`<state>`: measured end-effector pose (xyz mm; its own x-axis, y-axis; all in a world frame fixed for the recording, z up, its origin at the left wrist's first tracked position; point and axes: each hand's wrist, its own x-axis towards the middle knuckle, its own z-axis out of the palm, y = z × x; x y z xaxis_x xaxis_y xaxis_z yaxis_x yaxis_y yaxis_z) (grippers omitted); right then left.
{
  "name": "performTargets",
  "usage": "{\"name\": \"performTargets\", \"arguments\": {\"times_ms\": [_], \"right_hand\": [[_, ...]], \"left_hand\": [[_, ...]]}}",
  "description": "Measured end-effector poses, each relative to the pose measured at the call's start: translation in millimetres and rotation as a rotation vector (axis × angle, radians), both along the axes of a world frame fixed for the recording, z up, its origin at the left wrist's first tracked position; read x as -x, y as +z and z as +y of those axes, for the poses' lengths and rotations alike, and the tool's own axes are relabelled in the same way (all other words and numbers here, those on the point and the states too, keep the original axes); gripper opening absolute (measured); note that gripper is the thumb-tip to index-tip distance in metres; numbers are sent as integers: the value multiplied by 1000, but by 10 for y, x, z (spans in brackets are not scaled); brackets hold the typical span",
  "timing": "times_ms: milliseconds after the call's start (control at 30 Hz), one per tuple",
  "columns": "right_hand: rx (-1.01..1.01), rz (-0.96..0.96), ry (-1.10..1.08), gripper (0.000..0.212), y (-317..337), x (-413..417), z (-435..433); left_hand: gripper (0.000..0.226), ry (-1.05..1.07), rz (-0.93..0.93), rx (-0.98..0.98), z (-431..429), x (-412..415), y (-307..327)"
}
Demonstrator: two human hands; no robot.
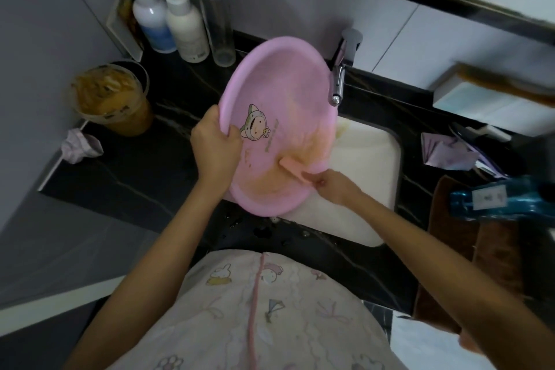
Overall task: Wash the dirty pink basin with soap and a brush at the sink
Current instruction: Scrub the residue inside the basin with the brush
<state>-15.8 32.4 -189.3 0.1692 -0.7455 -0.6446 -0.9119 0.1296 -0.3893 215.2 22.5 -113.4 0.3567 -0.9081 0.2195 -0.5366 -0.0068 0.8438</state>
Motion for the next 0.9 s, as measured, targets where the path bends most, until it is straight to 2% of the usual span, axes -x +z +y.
{"name": "performTargets", "arguments": {"times_ms": [67, 167, 333, 433, 567, 633, 733, 900], "right_hand": [[22, 4, -50, 49, -33, -43, -7], [-107, -160, 13, 46, -20, -285, 261], [21, -15, -69, 50, 28, -53, 45], [-90, -196, -39, 47, 118, -337, 270], [-350, -451, -199, 43, 181, -214, 339], [-426, -474, -199, 41, 191, -31, 328], [-320, -290, -94, 45, 151, 242, 140], [86, 275, 155, 62, 160, 509, -573]], "left_hand": [[9, -1, -15, -9, 8, 3, 5], [12, -11, -26, -3, 9, -4, 2], [10, -6, -31, -12, 10, -6, 15], [11, -9, -28, -7, 23, -1, 18], [12, -8, -11, -1, 28, 23, 53], [13, -13, -6, -5, 25, 28, 59], [13, -21, -10, -10, 21, 17, 55], [15, -17, -31, -24, 23, 2, 74]]}}
